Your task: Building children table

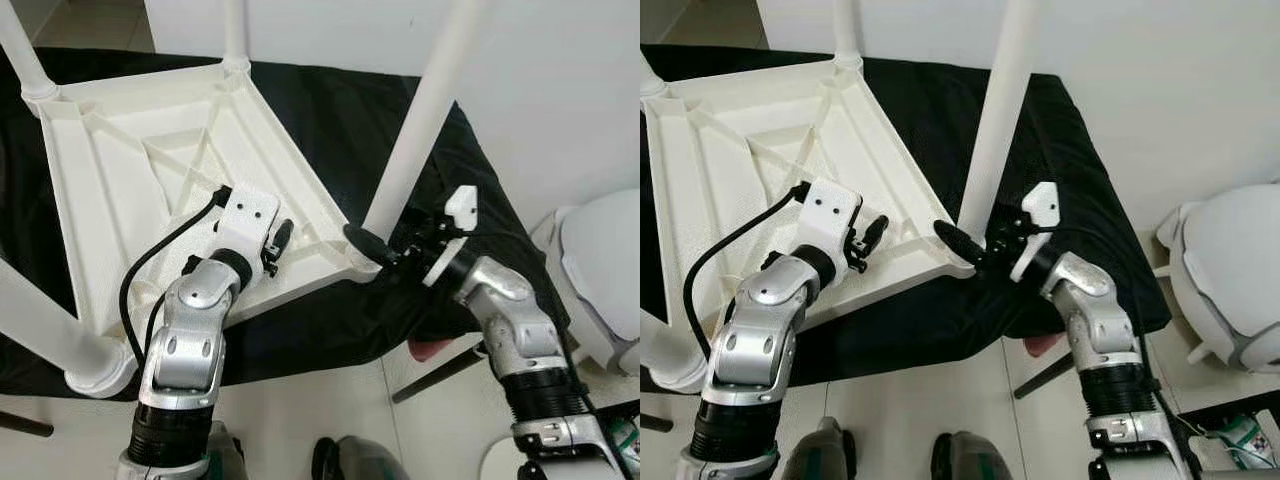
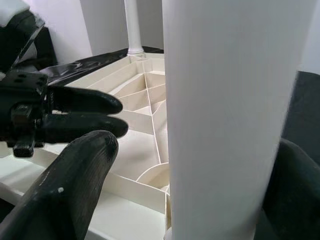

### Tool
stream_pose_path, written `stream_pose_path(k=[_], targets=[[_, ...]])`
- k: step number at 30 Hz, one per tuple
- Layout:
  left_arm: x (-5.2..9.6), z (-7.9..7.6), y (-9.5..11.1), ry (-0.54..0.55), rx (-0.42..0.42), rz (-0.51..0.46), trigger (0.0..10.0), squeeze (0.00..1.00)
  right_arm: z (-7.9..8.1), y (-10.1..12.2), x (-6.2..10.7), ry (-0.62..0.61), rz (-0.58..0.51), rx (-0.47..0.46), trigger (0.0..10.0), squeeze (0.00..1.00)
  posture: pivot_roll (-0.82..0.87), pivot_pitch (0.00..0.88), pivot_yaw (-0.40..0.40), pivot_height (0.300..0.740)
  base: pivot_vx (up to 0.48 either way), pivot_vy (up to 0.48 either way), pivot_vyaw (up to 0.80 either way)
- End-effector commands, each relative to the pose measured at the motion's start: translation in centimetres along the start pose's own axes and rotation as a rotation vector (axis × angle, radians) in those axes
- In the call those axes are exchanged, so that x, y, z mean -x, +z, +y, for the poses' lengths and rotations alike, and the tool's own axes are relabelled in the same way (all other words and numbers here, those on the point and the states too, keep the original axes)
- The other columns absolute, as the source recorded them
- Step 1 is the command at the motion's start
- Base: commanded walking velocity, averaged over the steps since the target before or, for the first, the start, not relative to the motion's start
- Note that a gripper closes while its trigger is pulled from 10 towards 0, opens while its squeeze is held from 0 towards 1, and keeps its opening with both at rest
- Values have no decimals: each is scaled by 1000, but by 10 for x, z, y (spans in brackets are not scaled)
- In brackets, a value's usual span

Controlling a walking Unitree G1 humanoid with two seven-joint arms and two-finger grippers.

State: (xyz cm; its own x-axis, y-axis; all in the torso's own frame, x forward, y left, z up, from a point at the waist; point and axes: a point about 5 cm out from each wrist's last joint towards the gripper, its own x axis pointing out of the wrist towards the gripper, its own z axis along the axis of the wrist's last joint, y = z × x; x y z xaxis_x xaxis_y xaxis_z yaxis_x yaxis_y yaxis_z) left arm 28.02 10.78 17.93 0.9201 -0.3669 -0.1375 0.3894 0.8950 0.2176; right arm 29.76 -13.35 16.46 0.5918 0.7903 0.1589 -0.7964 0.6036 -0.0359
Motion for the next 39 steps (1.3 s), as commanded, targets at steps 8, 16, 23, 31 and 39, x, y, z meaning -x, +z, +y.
stream_pose_path(k=[8,16,23,31,39], targets=[[-7,6,-5,101,108,-14,10000,0,-2,-5,-16,-76,-7,14,10000,0,-8,64,-110,740,0,0,0],[3,-8,-4,-66,67,-69,10000,0,-6,-10,-16,-120,18,8,10000,0,-11,65,-104,740,0,0,0],[26,-13,-7,-167,1,-118,10000,0,-13,-15,-8,-160,48,2,10000,0,1,56,-110,740,0,0,0],[44,-19,-4,-287,-14,-152,10000,0,-19,-19,-5,-144,78,23,10000,0,20,47,-117,740,0,0,0],[47,-34,3,-389,10,-187,10000,0,-24,-24,3,-33,155,30,10000,0,16,39,-110,740,0,0,0]])
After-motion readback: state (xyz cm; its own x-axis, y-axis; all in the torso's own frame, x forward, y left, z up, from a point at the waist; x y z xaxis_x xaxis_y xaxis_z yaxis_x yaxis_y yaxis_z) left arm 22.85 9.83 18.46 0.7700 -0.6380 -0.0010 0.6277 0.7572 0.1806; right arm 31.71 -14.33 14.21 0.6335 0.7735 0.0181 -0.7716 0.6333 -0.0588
